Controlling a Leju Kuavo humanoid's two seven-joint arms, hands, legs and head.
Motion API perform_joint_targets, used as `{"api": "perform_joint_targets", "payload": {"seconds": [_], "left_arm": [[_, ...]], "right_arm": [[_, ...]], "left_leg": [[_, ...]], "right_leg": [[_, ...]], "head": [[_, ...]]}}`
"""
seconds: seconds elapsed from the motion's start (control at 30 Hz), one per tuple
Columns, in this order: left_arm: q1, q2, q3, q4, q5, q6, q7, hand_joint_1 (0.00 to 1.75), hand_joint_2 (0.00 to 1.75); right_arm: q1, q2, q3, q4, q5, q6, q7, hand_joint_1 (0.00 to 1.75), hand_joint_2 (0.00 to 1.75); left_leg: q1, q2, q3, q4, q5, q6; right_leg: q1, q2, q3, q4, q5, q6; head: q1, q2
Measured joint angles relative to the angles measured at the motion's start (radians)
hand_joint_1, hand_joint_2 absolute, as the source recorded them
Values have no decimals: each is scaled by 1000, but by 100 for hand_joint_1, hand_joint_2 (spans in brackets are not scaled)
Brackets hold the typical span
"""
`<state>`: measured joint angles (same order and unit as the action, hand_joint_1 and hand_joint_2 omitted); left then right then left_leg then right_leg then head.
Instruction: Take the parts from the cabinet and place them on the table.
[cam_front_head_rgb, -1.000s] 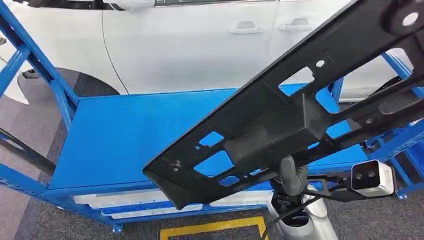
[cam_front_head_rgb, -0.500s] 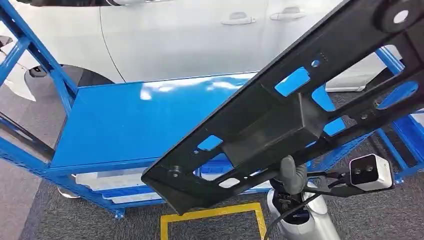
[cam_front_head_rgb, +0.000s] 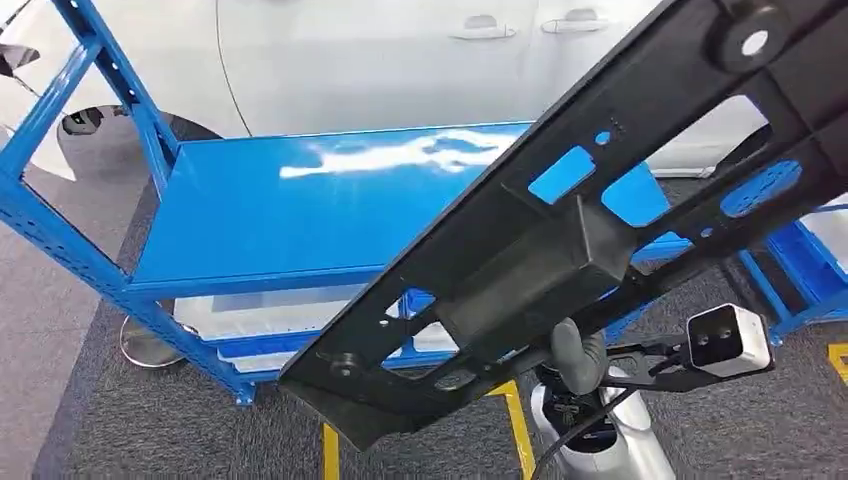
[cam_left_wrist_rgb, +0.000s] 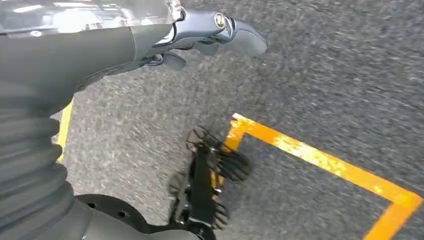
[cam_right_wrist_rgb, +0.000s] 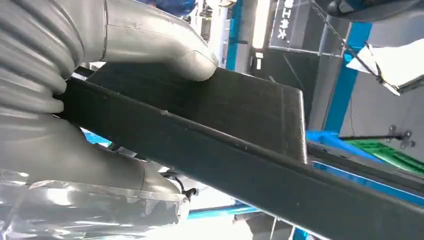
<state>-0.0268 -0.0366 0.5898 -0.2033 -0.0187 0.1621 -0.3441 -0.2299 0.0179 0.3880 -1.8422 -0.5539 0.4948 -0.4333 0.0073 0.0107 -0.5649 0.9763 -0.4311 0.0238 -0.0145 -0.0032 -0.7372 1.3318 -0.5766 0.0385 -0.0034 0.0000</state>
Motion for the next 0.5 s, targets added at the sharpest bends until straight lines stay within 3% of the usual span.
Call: {"api": "perform_joint_targets", "payload": {"seconds": [0.03, 0.1, 0.13, 0.17, 0.2, 0.27, 0.3, 0.33, 0.37, 0.43, 0.47, 0.5], "left_arm": [[0, 0, 0, 0, -1, -3, 0, 0, 175], [0, 0, 2, 0, -2, -3, 0, 0, 175], [-1, 0, 2, 0, -2, -5, 0, 0, 175], [-1, 1, 3, 0, -2, -6, -1, 0, 175], [-1, 2, 5, 0, -3, -6, -1, 0, 175], [-1, 3, 7, 0, -3, -6, 0, 0, 175], [3, 4, 8, 0, -3, -3, 0, 0, 175], [3, 5, 10, 0, -3, 0, 2, 0, 175], [4, 5, 10, 0, -3, 1, 4, 0, 175], [4, 4, 10, 0, -3, 5, 3, 0, 175], [3, 4, 11, 0, -3, 6, 3, 0, 175], [3, 4, 11, 0, -4, 6, 3, 0, 175]], "right_arm": [[-3, -2, 0, 0, -11, -1, 7, 175, 175], [-16, -4, 0, 0, -27, -2, 16, 175, 175], [-28, -4, 0, 0, -34, -3, 19, 175, 175], [-40, -4, 0, -1, -39, -3, 22, 175, 175], [-44, -5, 0, -2, -42, -3, 23, 175, 175], [-49, -7, 0, -1, -44, -3, 24, 175, 175], [-49, -8, 0, 1, -43, -2, 24, 175, 175], [-51, -7, 0, 5, -43, -1, 24, 175, 175], [-52, -7, 0, 7, -43, 0, 22, 175, 175], [-53, -6, 0, 12, -40, 0, 18, 175, 175], [-53, -6, 0, 14, -37, 0, 17, 175, 175], [-52, -6, 0, 17, -32, 1, 16, 175, 175]], "left_leg": [[1, 0, -20, 5, 12, -2], [1, 0, -54, 17, 29, -9], [1, -1, -66, 25, 38, -13], [-5, -3, -77, 32, 43, -19], [-3, -2, -77, 31, 53, -25], [-1, -2, -80, 23, 73, -38], [-1, -3, -84, 20, 83, -45], [5, -5, -93, 33, 58, -49], [4, -5, -111, 74, -5, -52], [6, -5, -150, 224, -127, -57], [6, -5, -164, 296, -159, -59], [6, -5, -165, 345, -158, -59]], "right_leg": [[-2, 0, 25, -5, 39, 2], [-6, 0, 125, -122, 98, 0], [-7, 0, 206, -227, 90, -3], [-1, 1, 265, -323, 45, -8], [1, 2, 269, -334, 40, -20], [8, 3, 256, -336, 52, -33], [3, 2, 249, -342, 66, -44], [1, -5, 238, -344, 79, -53], [1, -4, 223, -344, 91, -61], [5, -5, 193, -343, 115, -66], [7, -5, 177, -341, 126, -66], [9, -5, 160, -340, 138, -66]], "head": [[0, 0], [0, 0], [0, 0], [0, 0], [-5, 0], [2, 0], [2, 0], [2, 0], [-1, 0], [-3, 0], [-3, 0], [-3, 0]]}}
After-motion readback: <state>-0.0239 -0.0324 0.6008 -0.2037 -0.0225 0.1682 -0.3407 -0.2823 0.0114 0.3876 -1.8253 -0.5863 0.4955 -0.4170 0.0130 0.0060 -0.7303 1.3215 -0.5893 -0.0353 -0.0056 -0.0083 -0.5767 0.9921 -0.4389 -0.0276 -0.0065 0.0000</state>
